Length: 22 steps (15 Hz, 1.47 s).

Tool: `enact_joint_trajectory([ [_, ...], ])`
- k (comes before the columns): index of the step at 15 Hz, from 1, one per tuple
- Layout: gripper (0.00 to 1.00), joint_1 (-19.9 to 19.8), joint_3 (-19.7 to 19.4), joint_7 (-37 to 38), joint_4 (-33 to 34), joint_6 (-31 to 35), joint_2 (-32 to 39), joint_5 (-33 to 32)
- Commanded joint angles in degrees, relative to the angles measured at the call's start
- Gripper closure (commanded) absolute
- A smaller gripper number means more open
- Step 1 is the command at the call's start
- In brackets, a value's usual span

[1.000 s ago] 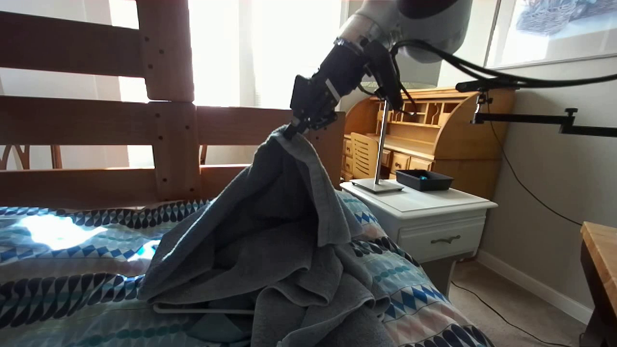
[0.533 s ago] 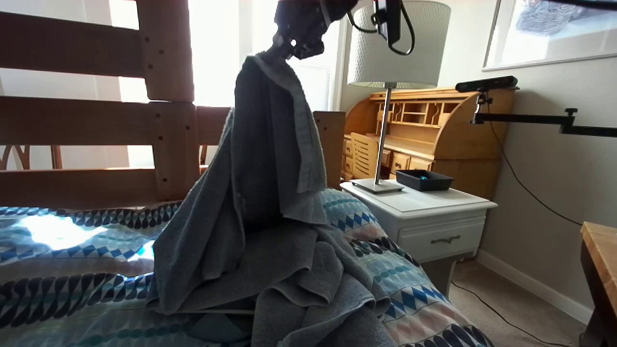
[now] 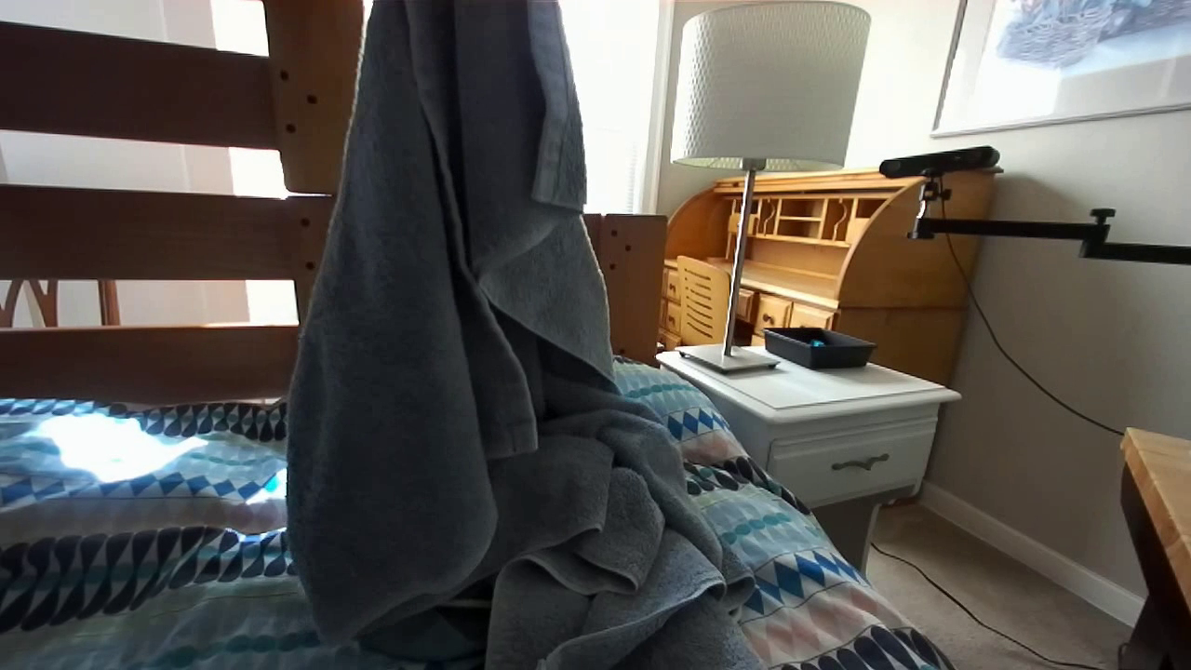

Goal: Move the towel to the left

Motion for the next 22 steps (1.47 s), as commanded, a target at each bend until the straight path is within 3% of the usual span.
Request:
enact_joint_trajectory([
  [1, 0.98, 1.4, 0.8, -1.2, 6.5, -4.9, 0.3, -2.0],
  [14, 0.98, 7.8, 4.3, -3.1, 23.4, -17.6, 1.9, -4.8],
  [22, 0.98, 10.4, 2.9, -6.8, 21.0, -22.4, 9.0, -5.2],
])
